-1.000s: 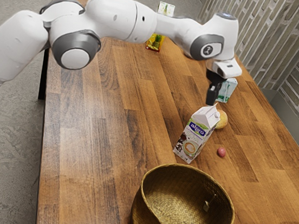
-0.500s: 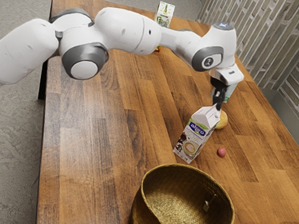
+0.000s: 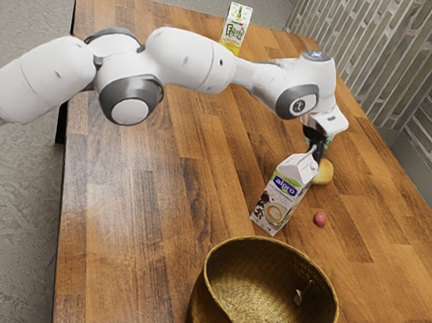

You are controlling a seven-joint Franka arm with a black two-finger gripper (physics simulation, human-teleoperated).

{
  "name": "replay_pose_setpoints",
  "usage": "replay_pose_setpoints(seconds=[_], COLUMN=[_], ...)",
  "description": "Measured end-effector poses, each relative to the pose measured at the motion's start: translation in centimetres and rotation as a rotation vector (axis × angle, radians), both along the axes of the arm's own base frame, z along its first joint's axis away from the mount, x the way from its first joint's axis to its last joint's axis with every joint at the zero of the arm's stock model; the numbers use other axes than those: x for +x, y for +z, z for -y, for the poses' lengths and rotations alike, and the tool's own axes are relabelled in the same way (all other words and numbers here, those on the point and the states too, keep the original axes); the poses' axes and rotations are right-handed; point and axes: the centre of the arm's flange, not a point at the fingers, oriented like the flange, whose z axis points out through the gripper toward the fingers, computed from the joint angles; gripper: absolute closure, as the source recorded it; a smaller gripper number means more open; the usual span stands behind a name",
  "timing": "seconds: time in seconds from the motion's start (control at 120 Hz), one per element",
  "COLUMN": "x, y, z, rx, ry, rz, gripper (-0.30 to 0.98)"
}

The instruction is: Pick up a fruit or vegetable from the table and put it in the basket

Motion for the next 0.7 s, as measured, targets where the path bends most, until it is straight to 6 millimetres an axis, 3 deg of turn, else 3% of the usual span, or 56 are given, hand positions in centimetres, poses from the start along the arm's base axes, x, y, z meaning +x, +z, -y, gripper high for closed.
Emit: replay_pose_setpoints(seconds=[0.208,0.367,0.483,0.55,0.7], x=[0.7,1.1,1.2,1.0,-0.4], y=[-1.0,-2.7,-2.7,-2.1,3.4], z=[-0.3,-0.8,-0.9,-1.3,-4.0], rx=[0.012,0.013,0.006,0.012,0.055], ry=[0.013,0.030,0.044,0.053,0.092], rz=[0.054,0.069,0.082,0.085,0.101], gripper=[0.02,0.22,0.25,0.30,0.33])
